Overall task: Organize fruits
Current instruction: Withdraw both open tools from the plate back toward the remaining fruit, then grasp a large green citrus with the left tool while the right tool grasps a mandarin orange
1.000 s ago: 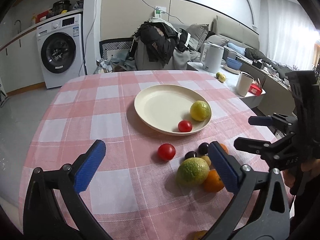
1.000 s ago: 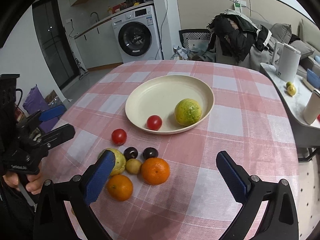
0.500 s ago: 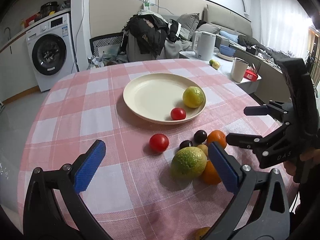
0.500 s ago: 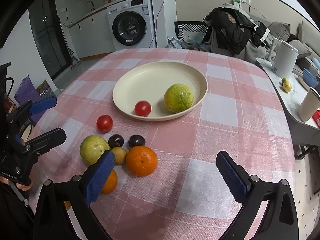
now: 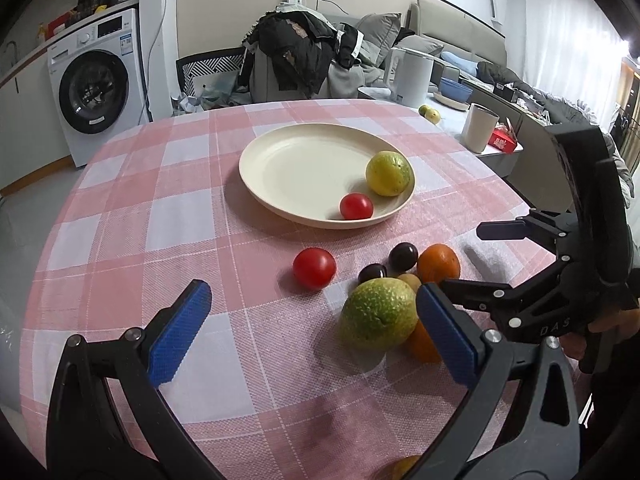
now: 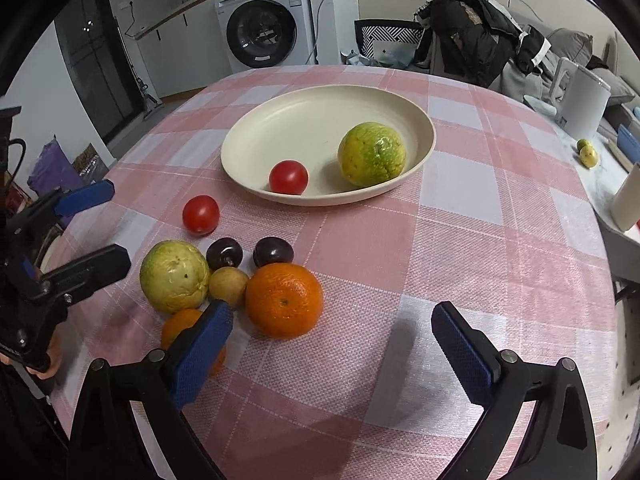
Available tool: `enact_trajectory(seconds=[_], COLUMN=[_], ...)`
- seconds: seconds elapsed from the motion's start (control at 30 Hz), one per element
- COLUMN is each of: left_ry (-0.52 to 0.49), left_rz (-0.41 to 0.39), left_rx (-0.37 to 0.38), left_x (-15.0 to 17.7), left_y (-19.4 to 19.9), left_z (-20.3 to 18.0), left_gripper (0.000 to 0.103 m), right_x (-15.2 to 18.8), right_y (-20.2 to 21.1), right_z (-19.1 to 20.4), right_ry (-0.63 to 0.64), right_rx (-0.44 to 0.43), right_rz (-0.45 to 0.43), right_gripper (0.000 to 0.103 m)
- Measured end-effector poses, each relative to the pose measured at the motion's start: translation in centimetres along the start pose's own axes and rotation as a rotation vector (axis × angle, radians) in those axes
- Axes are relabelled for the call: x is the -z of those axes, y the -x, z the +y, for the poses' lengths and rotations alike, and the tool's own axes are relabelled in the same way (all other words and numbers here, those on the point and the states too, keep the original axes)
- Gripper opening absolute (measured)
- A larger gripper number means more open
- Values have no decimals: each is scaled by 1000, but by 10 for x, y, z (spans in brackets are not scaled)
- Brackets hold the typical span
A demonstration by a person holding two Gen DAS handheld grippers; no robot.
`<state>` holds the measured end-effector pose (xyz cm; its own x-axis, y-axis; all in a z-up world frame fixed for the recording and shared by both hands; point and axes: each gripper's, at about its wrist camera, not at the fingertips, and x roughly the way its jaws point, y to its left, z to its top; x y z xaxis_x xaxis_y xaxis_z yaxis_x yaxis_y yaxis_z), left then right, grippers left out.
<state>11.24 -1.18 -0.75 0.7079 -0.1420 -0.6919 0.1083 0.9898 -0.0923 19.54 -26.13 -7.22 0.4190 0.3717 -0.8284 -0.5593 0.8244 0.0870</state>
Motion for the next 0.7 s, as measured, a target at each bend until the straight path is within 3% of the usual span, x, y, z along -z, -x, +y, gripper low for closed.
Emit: enact_trajectory(seconds=[0.07, 0.2, 0.5, 0.7], left_ry=[-1, 4, 18, 19], left_rz=[3, 9, 26, 32], left_rx=[-2, 2, 8, 10], left_x=[0, 2, 2, 3], left_y=[-2, -3, -8, -10], left_z=[0, 1, 5, 5], left_gripper=[102, 102, 102, 102], right_x=[0, 0, 1, 2], right_y=[-1, -2, -6, -4], right_z=[0, 2, 1, 4], right_ry=[-6, -3, -32, -21], right_rx=[-8, -66, -138, -141], right_rz=[-1, 2, 7, -4], right_gripper=[100, 82, 59, 44])
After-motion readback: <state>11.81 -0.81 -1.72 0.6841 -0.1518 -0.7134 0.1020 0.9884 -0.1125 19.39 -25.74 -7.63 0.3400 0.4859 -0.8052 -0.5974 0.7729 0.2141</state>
